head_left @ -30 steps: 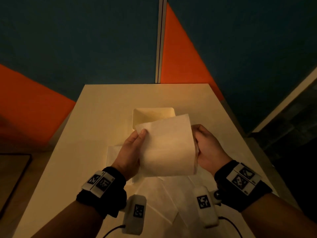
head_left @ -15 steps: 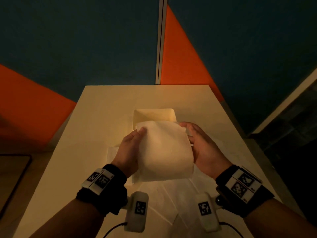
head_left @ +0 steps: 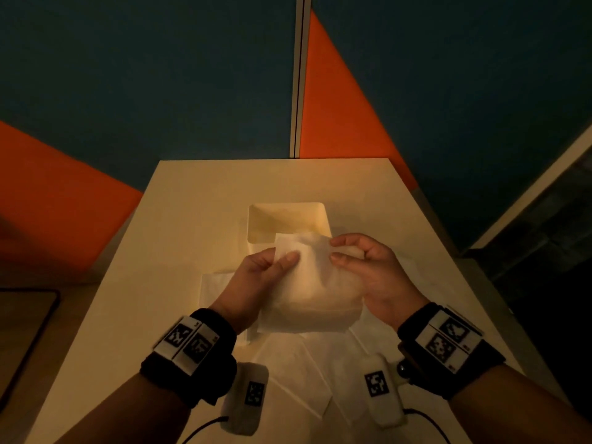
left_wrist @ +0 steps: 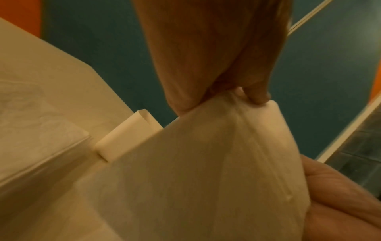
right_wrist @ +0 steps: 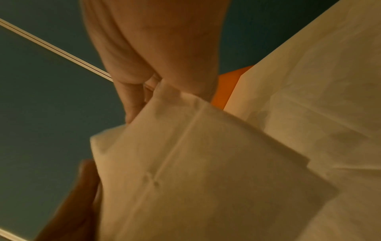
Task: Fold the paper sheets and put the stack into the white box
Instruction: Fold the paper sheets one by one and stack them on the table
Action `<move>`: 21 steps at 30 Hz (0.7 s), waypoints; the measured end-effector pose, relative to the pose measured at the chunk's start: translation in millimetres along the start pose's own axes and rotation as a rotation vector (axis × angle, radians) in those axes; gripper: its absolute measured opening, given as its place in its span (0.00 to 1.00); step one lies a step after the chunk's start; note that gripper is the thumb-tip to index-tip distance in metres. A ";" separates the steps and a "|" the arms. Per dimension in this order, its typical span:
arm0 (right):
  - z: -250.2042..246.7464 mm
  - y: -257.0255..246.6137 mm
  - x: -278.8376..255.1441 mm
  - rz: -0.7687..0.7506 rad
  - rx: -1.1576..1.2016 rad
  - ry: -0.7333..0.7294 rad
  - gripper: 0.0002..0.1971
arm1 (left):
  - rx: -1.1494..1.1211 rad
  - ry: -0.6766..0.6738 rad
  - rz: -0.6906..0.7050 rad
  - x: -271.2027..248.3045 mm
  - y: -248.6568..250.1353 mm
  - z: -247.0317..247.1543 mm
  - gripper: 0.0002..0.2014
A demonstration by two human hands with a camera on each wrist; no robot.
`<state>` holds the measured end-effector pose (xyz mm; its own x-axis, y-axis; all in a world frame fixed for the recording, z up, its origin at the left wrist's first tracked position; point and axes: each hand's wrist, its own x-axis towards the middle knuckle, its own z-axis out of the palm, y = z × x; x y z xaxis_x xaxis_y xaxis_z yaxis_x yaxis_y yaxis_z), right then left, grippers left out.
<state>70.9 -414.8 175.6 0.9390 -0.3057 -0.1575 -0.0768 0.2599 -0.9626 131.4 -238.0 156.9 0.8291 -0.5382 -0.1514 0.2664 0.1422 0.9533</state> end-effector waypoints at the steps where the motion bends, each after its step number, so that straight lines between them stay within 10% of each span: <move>1: -0.1 -0.4 0.9 -0.011 0.013 0.010 0.09 | -0.001 -0.016 -0.009 -0.5 -0.5 -0.3 0.14; 16: -22.5 -5.6 3.4 0.131 -0.043 -0.199 0.22 | 0.005 0.063 0.071 0.9 4.1 -9.8 0.06; 21: -16.8 0.1 2.2 0.126 -0.096 -0.099 0.11 | -0.068 0.073 0.035 1.7 6.4 -5.6 0.12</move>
<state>67.3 -430.8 171.5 0.9480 -0.1834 -0.2602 -0.2231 0.2001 -0.9540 137.3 -233.3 161.2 0.8713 -0.4706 -0.1389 0.2670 0.2173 0.9389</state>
